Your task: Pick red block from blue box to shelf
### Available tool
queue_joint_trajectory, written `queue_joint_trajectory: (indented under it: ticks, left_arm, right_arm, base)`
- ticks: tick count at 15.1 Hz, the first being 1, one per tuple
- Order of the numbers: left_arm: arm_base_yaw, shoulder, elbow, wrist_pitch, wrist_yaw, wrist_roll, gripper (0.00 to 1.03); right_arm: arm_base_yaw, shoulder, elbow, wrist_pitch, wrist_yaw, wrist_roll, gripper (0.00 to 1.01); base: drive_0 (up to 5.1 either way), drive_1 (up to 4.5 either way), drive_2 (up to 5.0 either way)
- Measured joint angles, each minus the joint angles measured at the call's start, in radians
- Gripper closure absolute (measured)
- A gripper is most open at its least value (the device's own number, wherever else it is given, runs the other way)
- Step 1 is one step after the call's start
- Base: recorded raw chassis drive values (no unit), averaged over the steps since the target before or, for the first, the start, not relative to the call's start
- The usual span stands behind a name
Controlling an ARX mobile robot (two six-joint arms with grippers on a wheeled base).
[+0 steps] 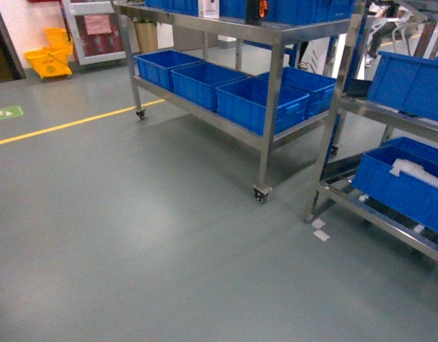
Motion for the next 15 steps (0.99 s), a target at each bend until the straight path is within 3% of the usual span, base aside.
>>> queue_joint_trajectory:
  ticks: [15]
  left_arm:
    - [0.0,0.0,0.0,0.0,0.0,0.0,0.05]
  right_arm:
    - [0.0,0.0,0.0,0.0,0.0,0.0,0.76]
  base:
    - [-1.6,-1.56,-1.6]
